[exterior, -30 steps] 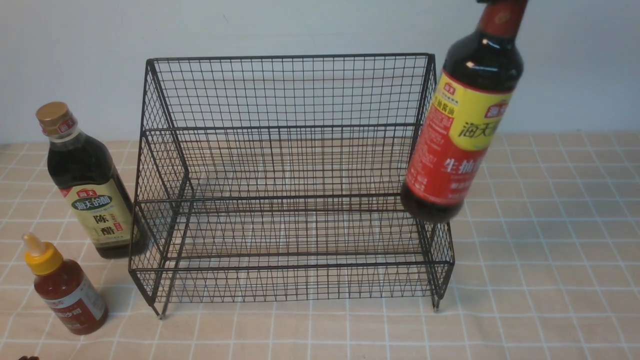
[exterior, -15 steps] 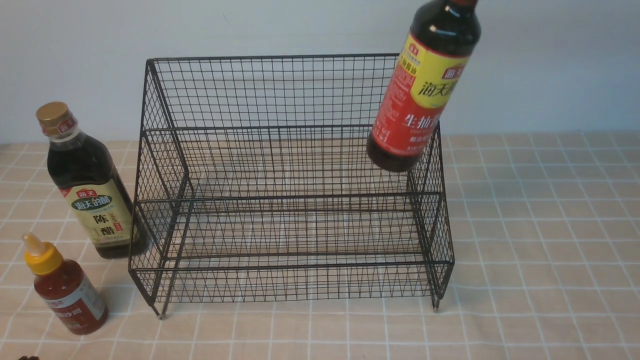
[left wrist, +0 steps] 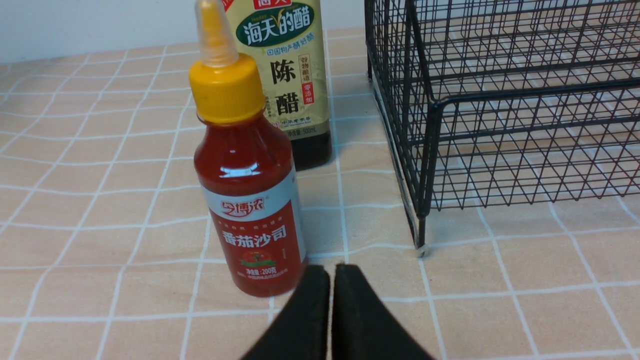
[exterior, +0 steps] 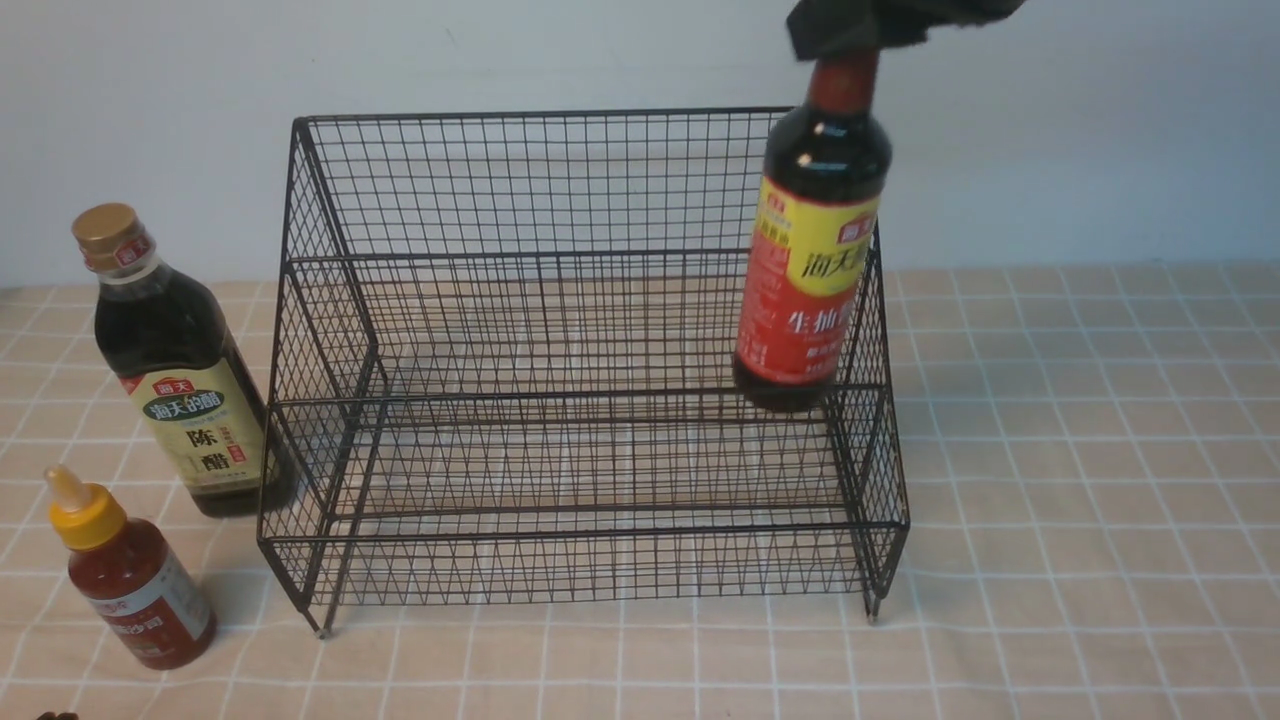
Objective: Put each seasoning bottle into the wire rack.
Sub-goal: Use the right arm to put the condiment bottle back on the shelf, then use the left arm to grab the condiment bottle closest to it
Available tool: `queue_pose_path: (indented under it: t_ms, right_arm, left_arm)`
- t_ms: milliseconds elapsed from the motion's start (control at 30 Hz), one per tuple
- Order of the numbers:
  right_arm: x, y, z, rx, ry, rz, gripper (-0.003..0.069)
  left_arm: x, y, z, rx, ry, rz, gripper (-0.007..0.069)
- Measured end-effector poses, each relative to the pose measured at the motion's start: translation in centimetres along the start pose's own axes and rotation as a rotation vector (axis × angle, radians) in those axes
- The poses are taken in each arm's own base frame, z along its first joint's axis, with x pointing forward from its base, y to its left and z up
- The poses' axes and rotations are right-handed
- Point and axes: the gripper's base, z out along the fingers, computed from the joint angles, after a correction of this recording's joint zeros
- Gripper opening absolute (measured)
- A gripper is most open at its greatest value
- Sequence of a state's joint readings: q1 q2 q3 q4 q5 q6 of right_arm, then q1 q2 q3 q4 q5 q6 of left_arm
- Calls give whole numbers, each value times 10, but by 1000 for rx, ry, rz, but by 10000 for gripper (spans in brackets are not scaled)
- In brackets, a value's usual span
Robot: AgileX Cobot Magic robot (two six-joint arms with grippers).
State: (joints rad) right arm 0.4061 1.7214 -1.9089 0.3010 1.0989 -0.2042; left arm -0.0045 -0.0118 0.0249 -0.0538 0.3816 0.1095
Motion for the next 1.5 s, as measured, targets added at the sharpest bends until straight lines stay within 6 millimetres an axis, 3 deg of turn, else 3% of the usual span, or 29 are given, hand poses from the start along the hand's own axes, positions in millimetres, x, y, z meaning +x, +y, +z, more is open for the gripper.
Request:
queue_pose_path:
  t_ms: [233,467,633,900,1033,1167,1200,1300,1333,1367,1400,1433,1467,1500]
  right_arm:
    - [11,13,27,9,119,-26,281]
    - [25,11,51,29,252,-28,281]
    - [26,11,52,32,262,-14,290]
    - [23,12,39,42,249,-13,461]
    - [12,15,0,91,157,-12,510]
    - [3,22,-59,135,24,-13,492]
    - [2,25,-81,145,-24,-7,472]
    - [3,31,-121,157,-106,0,389]
    - [8,37,-159,165,-180,1,299]
    - [13,41,-184,169,-226,3,218]
    - [17,44,-201,173,-255,7,148]
    - [19,45,-205,172,-263,9,148]
    - [31,50,-243,180,-337,21,52]
    - [31,50,-243,182,-336,24,45]
  left_arm:
    - [0,0,0,0,0,0,-7]
    - [0,0,0,0,0,0,-7]
    - [0,0,0,0,0,0,-7]
    - [0,0,0,0,0,0,-7]
    - [0,0,0,0,0,0,-7]
    - [0,0,0,0,0,0,-7]
    - [0,0,0,0,0,0,-7]
    - [0,0,0,0,0,0,-7]
    - [0,0,0,0,0,0,-7]
    - [0,0,0,0,0,0,-7]
    - [0,0,0,0,0,0,-7]
    - [0,0,0,0,0,0,-7]
    - [0,0,0,0,0,0,-7]
    - [0,0,0,0,0,0,-7]
